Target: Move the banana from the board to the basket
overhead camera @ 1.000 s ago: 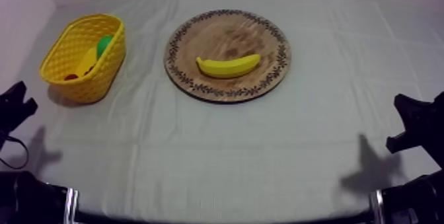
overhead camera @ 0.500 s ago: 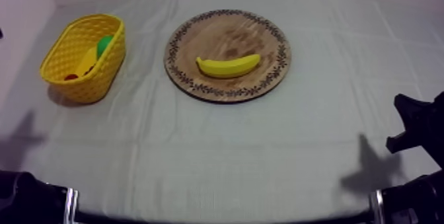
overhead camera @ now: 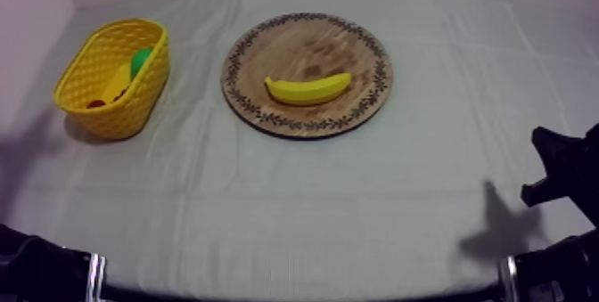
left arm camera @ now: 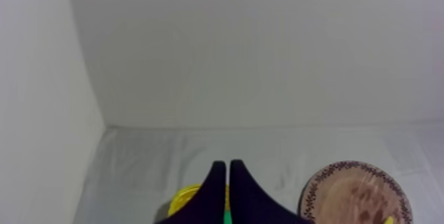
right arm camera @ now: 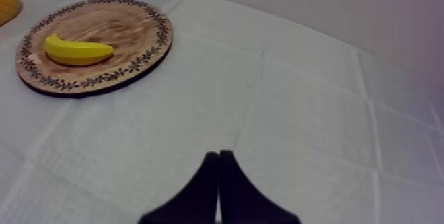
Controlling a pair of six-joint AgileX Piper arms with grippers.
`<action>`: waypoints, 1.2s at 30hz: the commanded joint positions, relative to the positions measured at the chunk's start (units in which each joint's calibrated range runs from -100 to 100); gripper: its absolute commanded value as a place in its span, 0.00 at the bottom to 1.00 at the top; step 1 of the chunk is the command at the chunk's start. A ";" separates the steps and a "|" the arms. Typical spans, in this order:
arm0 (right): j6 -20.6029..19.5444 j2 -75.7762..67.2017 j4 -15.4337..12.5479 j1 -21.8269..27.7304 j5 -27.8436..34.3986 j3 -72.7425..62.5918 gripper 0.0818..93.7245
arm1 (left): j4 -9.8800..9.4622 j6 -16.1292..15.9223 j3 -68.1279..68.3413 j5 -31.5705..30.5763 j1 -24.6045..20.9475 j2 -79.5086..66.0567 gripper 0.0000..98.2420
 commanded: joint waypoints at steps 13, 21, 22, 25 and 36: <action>0.00 0.00 0.01 0.00 -0.03 -0.03 0.00 | -2.84 -1.44 -17.72 9.84 13.34 20.71 0.00; 0.00 0.00 0.01 0.00 -0.03 -0.03 0.00 | -3.14 -4.15 -21.60 13.51 19.05 28.77 0.00; 0.00 0.00 0.01 0.00 -0.03 -0.03 0.00 | -3.15 -4.66 -21.87 13.78 19.75 29.65 0.00; 0.00 0.00 0.01 0.00 -0.03 -0.03 0.00 | -3.13 -6.66 -22.19 14.50 21.71 32.00 0.00; 0.00 0.00 0.01 0.00 -0.03 -0.03 0.00 | -3.91 -9.58 -25.73 15.11 27.37 41.11 0.00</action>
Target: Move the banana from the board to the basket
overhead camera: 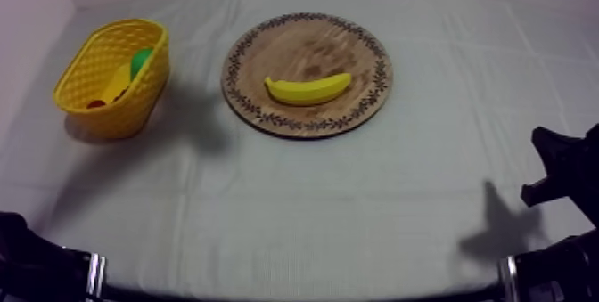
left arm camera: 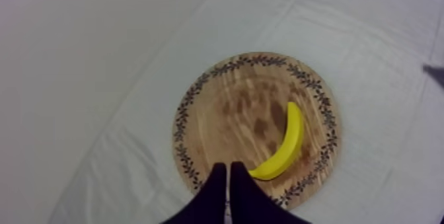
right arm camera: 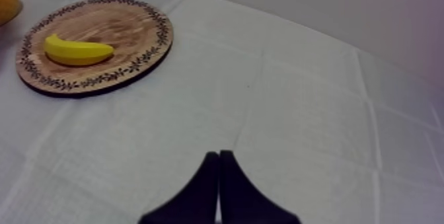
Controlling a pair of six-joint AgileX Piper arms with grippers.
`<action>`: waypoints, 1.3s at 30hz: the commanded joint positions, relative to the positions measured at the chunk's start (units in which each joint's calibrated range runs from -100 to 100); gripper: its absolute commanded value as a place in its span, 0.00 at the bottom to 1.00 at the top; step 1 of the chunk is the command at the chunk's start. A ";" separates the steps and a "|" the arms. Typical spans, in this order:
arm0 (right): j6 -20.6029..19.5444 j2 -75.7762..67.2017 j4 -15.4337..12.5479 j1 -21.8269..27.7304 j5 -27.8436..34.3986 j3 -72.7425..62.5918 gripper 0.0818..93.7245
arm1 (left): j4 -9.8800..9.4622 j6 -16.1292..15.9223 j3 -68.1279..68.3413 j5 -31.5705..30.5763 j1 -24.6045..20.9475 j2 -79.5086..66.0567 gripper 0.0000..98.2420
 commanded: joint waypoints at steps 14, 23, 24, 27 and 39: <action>0.00 0.00 0.01 0.00 -0.03 -0.03 0.00 | -1.61 -2.11 -6.64 -0.68 2.15 14.87 0.00; 0.00 0.00 0.01 0.00 -0.03 -0.03 0.00 | -3.14 -1.49 -7.23 -1.38 2.63 20.30 0.00; 0.00 0.00 0.01 0.00 -0.03 -0.03 0.00 | -3.30 -1.32 -7.07 -1.56 2.68 20.69 0.00; 0.00 0.00 0.01 0.00 -0.03 -0.03 0.00 | -3.53 -0.94 -6.65 -2.19 2.72 21.49 0.00; 0.00 0.00 0.01 0.00 -0.03 -0.03 0.00 | -2.19 -2.26 -6.63 0.22 1.48 21.46 0.61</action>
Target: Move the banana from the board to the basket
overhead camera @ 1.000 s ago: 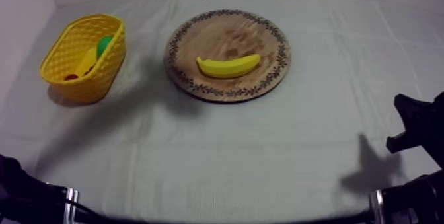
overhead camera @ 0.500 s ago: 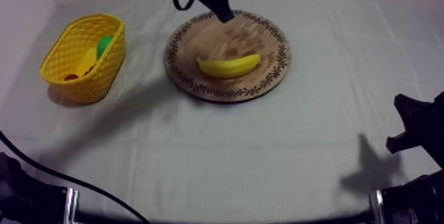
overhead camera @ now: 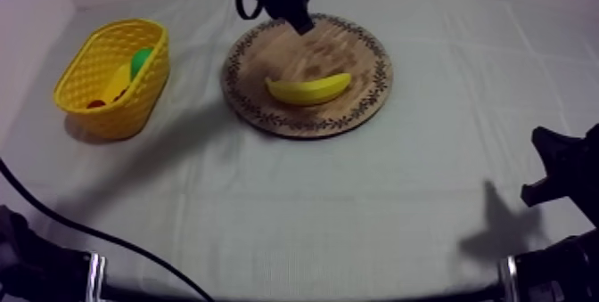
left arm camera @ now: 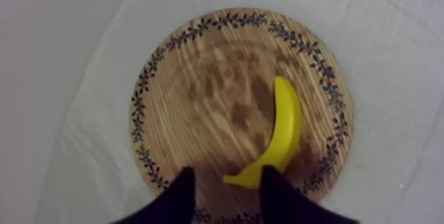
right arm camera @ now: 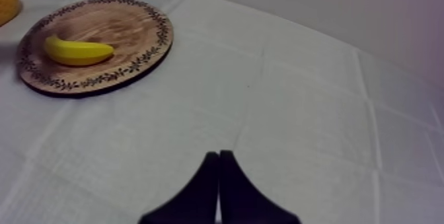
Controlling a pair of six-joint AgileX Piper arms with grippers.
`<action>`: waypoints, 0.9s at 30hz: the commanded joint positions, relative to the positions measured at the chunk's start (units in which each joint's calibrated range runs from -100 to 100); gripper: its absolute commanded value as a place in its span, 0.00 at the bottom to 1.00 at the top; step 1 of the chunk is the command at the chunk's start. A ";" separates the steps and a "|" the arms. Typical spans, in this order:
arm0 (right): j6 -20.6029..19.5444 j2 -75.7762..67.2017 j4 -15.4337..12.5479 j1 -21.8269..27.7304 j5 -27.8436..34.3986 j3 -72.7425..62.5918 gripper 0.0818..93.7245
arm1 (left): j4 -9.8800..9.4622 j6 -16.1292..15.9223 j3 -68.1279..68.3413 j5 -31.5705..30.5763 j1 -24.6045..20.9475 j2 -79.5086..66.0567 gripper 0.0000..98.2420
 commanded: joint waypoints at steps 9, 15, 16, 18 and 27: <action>0.00 0.00 0.01 0.00 -0.02 -0.03 0.00 | 0.59 -5.52 0.84 4.74 -0.73 -0.24 0.72; 0.00 0.00 0.01 0.00 -0.02 -0.03 0.00 | 0.26 -7.00 1.41 5.65 -1.02 -0.32 0.73; 0.00 0.00 0.01 0.00 -0.02 -0.03 0.00 | 0.22 -7.26 1.64 5.69 -1.06 -0.33 0.73; 0.00 0.00 0.01 0.00 -0.02 -0.03 0.00 | 0.18 -7.63 2.22 5.62 -1.07 -0.23 0.73; 0.00 0.00 0.01 0.00 -0.02 -0.03 0.00 | 0.05 -7.59 5.37 3.83 -0.46 3.31 0.73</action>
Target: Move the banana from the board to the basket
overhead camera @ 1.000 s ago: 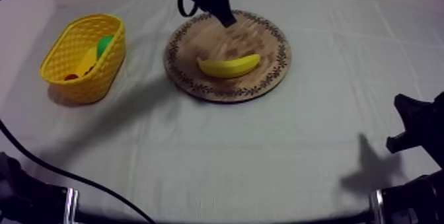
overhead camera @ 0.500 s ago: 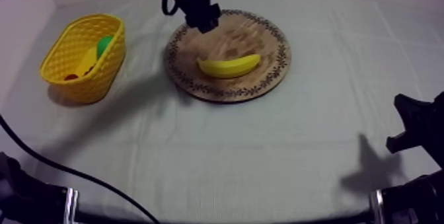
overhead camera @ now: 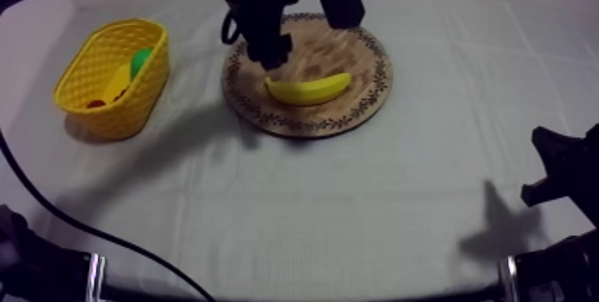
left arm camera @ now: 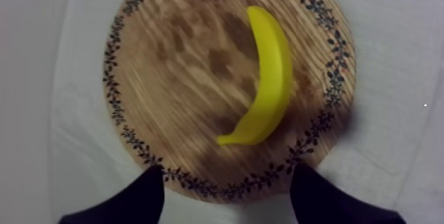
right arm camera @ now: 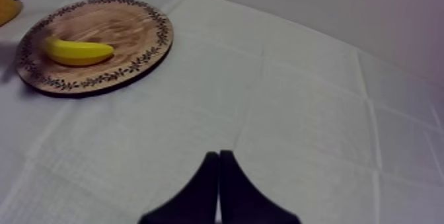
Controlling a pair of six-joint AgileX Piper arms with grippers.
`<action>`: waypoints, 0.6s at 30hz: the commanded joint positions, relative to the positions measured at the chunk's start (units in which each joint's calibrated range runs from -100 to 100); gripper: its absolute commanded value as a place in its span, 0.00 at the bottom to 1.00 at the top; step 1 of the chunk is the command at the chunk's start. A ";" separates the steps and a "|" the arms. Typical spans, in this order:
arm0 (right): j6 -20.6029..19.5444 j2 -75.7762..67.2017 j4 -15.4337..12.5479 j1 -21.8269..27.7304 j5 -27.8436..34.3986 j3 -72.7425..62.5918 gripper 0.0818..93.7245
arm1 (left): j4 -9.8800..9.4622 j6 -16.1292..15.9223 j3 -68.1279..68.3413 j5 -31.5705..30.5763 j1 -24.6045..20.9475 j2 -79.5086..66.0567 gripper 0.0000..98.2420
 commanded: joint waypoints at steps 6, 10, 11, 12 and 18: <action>0.00 0.00 0.01 0.00 -0.03 -0.03 0.00 | 0.39 0.01 -0.34 -0.84 0.20 4.81 0.72; 0.00 0.00 0.01 0.00 -0.03 -0.03 0.00 | 0.76 -0.05 -1.18 -2.26 0.22 7.84 0.71; 0.00 0.00 0.01 0.00 -0.03 -0.03 0.00 | 0.93 -0.11 -1.50 -2.65 0.20 8.57 0.71; 0.00 0.00 0.01 0.00 -0.03 -0.03 0.00 | 1.14 -0.18 -1.86 -3.12 0.14 9.28 0.71; 0.00 0.00 0.01 0.00 -0.03 -0.03 0.00 | 1.81 -0.67 -4.67 -4.86 -0.04 13.91 0.70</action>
